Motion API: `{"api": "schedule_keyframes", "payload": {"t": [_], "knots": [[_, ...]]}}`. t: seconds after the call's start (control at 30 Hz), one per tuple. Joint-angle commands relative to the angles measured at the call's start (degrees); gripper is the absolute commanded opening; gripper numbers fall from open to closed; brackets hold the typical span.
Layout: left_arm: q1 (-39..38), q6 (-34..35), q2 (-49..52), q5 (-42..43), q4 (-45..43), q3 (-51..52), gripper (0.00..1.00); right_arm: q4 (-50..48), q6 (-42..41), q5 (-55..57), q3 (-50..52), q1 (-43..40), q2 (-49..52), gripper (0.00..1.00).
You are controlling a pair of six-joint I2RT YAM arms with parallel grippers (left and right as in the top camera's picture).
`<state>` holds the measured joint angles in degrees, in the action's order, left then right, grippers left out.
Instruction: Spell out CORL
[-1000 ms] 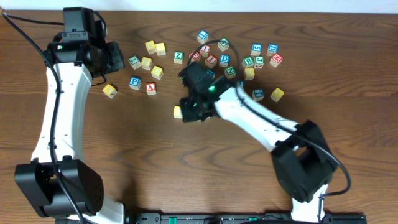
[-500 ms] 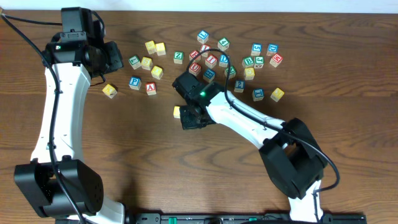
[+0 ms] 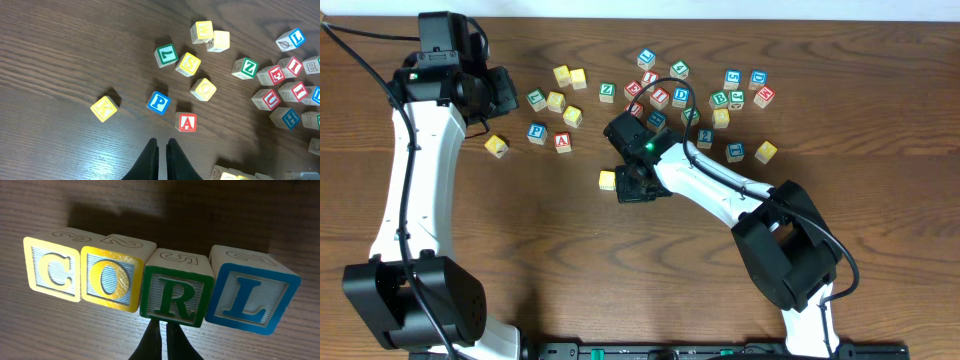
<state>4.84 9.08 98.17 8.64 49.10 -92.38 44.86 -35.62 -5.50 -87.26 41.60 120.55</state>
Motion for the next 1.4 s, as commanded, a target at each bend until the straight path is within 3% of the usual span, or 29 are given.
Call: {"api": "schedule_keyframes", "payload": {"t": [0.0,0.5,0.73,0.93,1.37], "knots": [[0.3,0.2,0.9,-0.3,0.1,0.3,0.08,-0.3,-1.0,1.3,-0.6,-0.1,0.9,0.01],[0.0,0.2,0.9,-0.3,0.4,0.3,0.08,2.7,2.5,1.5,-5.5,-0.8,-2.7,0.01],[-3.9,0.2,0.9,-0.2,1.4,3.7,0.08,6.4,2.9,1.0,-5.9,-7.4,-7.4,0.01],[-7.9,0.3,1.7,0.0,0.0,8.5,0.08,6.2,4.0,-1.6,-2.3,-11.8,-7.2,0.01],[-12.7,0.2,10.7,4.1,-0.5,9.5,0.08,-3.7,2.8,-4.1,8.1,-11.9,-7.0,0.01]]}}
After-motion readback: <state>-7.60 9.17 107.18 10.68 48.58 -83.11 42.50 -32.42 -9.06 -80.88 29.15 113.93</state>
